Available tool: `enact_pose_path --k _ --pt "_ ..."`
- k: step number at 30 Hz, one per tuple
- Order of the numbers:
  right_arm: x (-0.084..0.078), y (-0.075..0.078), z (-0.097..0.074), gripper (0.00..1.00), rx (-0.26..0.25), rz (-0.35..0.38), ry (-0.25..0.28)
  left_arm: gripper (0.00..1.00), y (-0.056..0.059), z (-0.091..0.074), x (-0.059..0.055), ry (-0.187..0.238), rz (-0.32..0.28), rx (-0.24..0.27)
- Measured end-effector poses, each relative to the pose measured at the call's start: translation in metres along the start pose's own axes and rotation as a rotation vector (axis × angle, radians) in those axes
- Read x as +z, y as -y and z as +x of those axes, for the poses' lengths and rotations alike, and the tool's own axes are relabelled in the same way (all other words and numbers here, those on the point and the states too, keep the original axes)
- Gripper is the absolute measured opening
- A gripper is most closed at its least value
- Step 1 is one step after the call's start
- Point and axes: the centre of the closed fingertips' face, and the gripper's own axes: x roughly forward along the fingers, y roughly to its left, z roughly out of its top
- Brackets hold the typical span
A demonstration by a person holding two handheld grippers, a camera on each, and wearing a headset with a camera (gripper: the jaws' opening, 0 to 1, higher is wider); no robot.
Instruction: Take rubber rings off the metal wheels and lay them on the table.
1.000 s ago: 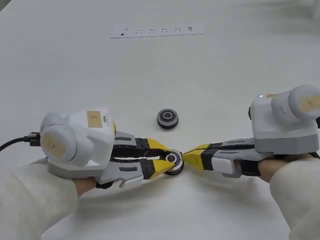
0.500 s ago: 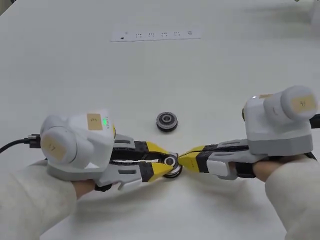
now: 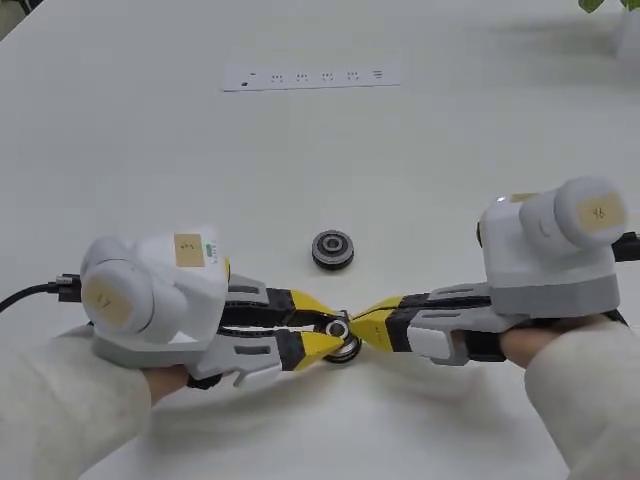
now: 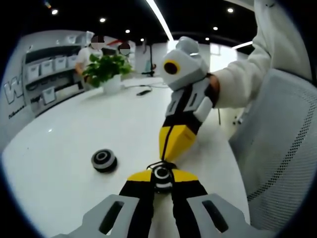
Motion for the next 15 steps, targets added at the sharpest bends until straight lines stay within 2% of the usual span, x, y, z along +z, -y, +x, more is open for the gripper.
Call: enact_pose_path --k 9,12,15 --pt "0.002 -0.003 0.000 0.00 0.006 -0.033 -0.004 0.14 0.000 0.000 0.000 -0.003 0.006 0.003" --pt "0.013 -0.007 -0.002 0.00 0.014 -0.030 0.042 0.14 0.000 -0.001 0.000 -0.005 0.006 0.005" --pt "0.009 0.000 -0.002 0.00 -0.011 -0.045 0.016 0.14 0.000 -0.001 0.000 -0.009 0.004 0.007"
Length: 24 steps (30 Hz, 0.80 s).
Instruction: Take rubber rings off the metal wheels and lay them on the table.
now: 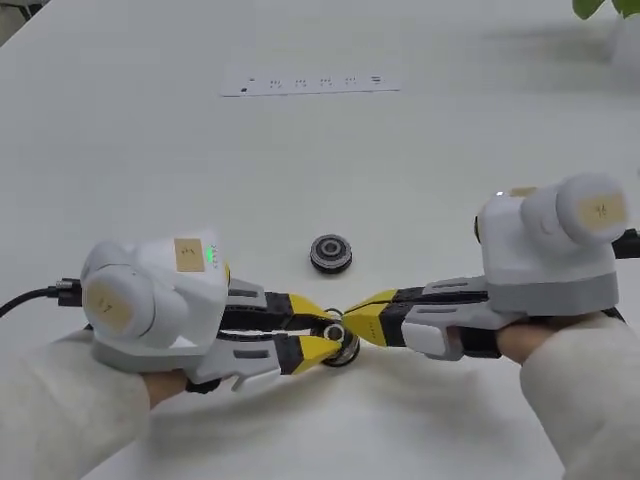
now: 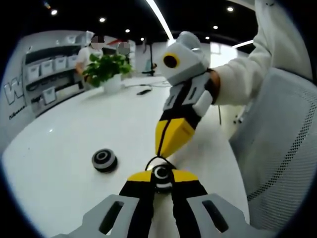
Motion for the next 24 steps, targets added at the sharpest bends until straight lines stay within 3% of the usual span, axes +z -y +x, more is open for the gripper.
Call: enact_pose_path --k 10,15,20,24 --pt "-0.004 -0.002 0.000 0.00 -0.012 -0.001 -0.016 0.17 0.005 -0.003 0.001 -0.037 0.026 -0.007" --pt "-0.004 -0.002 -0.002 0.00 -0.016 0.003 -0.014 0.18 0.006 -0.008 0.011 -0.016 0.022 -0.013" --pt "-0.003 -0.004 -0.007 0.00 -0.020 0.005 -0.008 0.33 -0.002 -0.017 0.023 0.016 0.016 0.025" --pt "0.001 -0.005 -0.012 0.00 -0.027 0.008 0.006 0.42 0.000 -0.025 0.030 0.028 0.015 0.032"
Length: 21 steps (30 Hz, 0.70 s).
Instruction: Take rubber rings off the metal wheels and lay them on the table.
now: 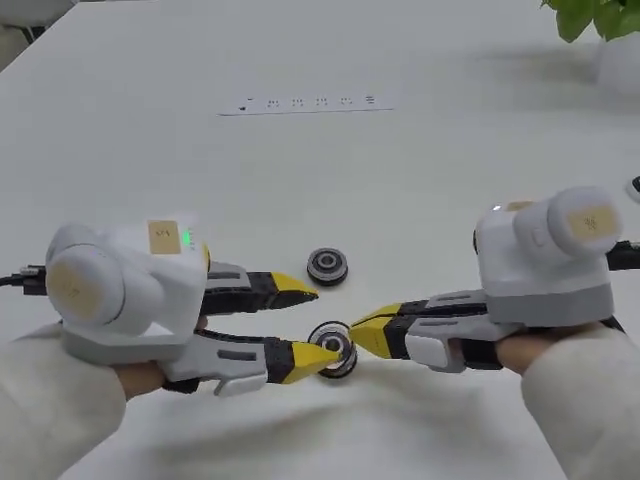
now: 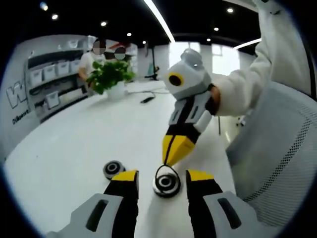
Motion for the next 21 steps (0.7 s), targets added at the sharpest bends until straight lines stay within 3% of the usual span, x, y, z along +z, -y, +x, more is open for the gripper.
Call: enact_pose_path --k 3,11,13,16,21 --pt "0.003 0.000 -0.005 0.00 0.000 0.002 0.011 0.53 0.004 -0.005 0.003 -0.007 0.021 -0.003" --pt "0.007 0.003 -0.018 0.00 -0.017 0.005 0.031 0.67 0.007 -0.029 0.015 -0.011 0.044 0.002" --pt "0.010 0.003 -0.021 0.00 -0.020 0.005 0.039 0.70 0.002 -0.042 0.018 -0.015 0.054 0.026" --pt "0.018 0.000 -0.024 0.00 -0.017 0.009 0.058 0.72 -0.010 -0.058 0.015 -0.058 0.092 0.080" --pt "0.036 -0.007 -0.028 0.00 -0.013 -0.014 0.091 0.82 -0.018 -0.085 0.022 -0.026 0.044 0.124"
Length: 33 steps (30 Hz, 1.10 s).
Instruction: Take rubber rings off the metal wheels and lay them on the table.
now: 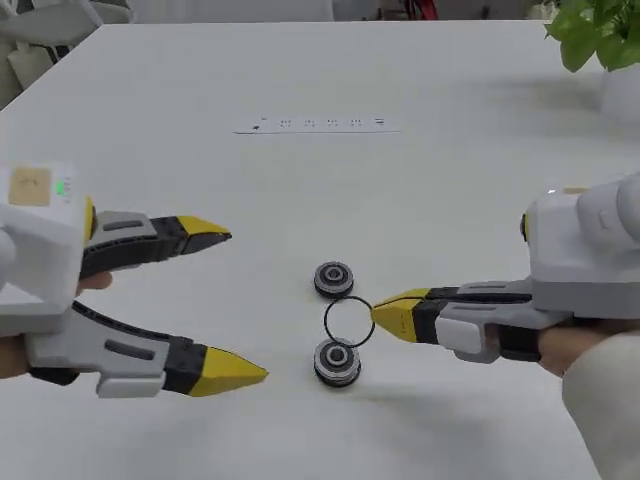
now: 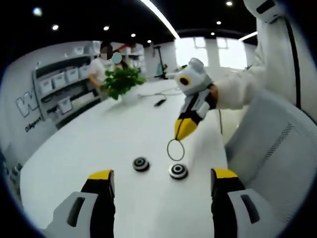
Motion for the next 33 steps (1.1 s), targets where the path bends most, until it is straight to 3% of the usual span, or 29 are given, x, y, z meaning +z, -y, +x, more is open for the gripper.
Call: enact_pose_path --k 14,22,33 --pt "0.028 -0.017 0.017 0.00 0.058 -0.054 -0.003 0.98 -0.007 -0.066 -0.010 -0.010 -0.061 0.101" --pt "0.037 -0.028 0.033 0.00 0.104 -0.083 -0.020 1.00 0.002 -0.095 -0.033 -0.050 -0.122 0.138" --pt "0.034 -0.044 0.059 0.00 0.166 -0.113 -0.081 1.00 0.002 -0.117 -0.055 -0.049 -0.202 0.203"
